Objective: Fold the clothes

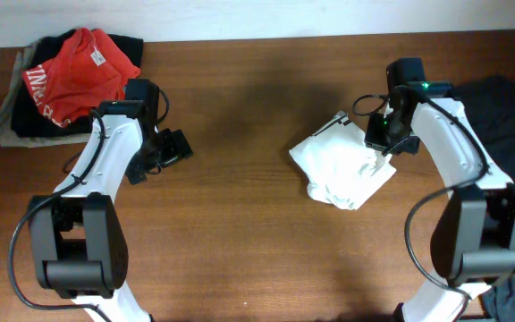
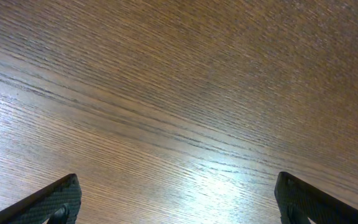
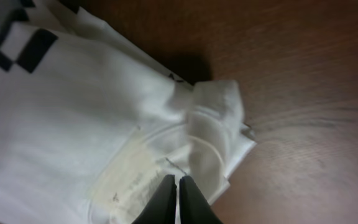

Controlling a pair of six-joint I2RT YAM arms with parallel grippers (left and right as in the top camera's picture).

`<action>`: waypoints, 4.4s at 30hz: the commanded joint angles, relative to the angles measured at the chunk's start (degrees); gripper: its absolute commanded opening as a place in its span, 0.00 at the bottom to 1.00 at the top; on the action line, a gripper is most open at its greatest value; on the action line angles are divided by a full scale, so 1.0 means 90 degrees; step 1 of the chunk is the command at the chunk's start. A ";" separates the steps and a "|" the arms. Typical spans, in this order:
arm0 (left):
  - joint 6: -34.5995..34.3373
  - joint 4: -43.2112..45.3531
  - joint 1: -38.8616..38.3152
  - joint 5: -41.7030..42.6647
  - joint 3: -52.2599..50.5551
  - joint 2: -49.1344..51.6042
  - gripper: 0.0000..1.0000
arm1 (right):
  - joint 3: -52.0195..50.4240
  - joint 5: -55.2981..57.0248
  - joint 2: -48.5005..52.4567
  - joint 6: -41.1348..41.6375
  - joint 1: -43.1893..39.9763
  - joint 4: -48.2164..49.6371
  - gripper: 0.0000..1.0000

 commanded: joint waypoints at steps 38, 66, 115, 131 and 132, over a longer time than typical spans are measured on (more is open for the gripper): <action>0.0041 0.0032 0.0012 -0.0027 -0.0049 -0.0066 0.99 | -0.1098 0.0578 0.0437 0.0991 -0.1314 -0.0262 0.04; 0.0041 0.0029 0.0010 -0.0024 -0.0049 -0.0066 0.99 | -0.1923 -0.0641 -0.0321 0.0131 -0.0425 0.0002 0.15; 0.0758 0.0843 -0.1311 0.0330 -0.0049 -0.0066 0.99 | -0.0794 -0.0253 0.0690 0.0512 -0.0850 0.1753 0.04; 0.0755 0.0913 -0.1307 0.0333 -0.0049 -0.0066 0.99 | -0.0658 -0.2142 0.0845 0.0270 0.1137 0.2499 0.04; 0.0760 0.0903 -0.1307 0.0335 -0.0049 -0.0066 0.99 | -0.0583 -0.2057 0.0823 0.0274 0.1253 0.2453 0.04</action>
